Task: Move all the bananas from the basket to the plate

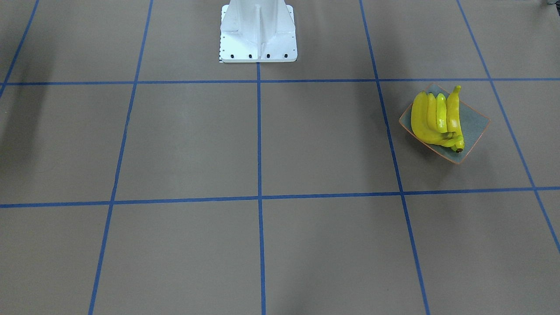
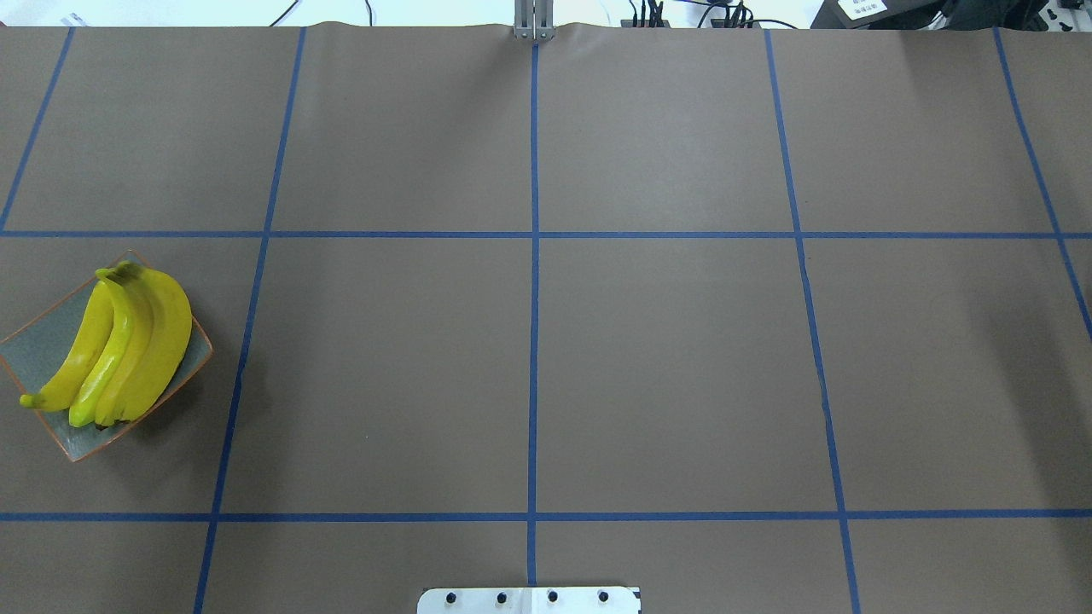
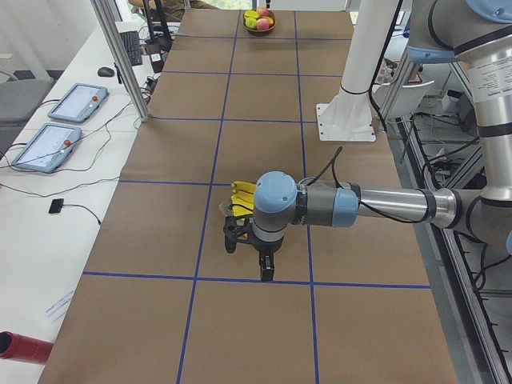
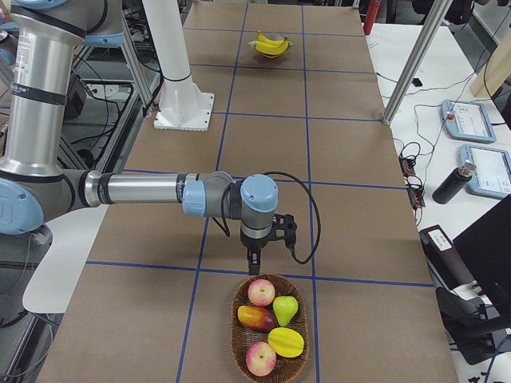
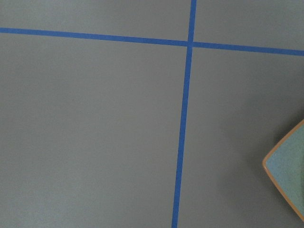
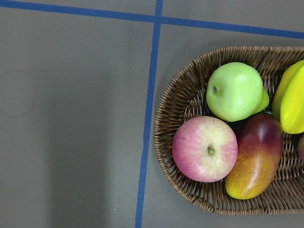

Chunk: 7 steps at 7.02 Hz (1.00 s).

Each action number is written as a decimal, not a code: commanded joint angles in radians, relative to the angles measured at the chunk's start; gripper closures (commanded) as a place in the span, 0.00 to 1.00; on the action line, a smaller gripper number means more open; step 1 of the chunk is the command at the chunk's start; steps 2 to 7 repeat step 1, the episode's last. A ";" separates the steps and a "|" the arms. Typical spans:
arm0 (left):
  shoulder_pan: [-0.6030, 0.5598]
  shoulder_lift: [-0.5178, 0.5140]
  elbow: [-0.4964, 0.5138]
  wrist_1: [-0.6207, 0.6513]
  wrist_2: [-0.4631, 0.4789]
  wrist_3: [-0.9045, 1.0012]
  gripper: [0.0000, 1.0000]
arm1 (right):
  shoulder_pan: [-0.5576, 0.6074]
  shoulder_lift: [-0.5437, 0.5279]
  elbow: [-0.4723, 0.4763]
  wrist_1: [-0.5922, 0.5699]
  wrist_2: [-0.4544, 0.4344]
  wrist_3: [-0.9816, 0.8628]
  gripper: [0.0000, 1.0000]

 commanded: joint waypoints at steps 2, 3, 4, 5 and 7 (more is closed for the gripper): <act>-0.001 0.001 -0.005 0.000 0.000 0.000 0.00 | 0.009 0.002 0.004 0.000 -0.002 0.003 0.00; -0.001 0.001 -0.005 0.000 0.000 0.000 0.00 | 0.009 0.002 0.004 0.000 -0.002 0.003 0.00; -0.001 0.001 -0.005 0.000 0.000 0.000 0.00 | 0.009 0.002 0.004 0.000 -0.002 0.003 0.00; -0.001 0.001 -0.005 0.000 0.000 0.000 0.00 | 0.009 0.002 0.004 0.000 -0.002 0.003 0.00; -0.001 0.001 -0.005 0.000 0.000 0.000 0.00 | 0.009 0.002 0.004 0.000 -0.002 0.003 0.00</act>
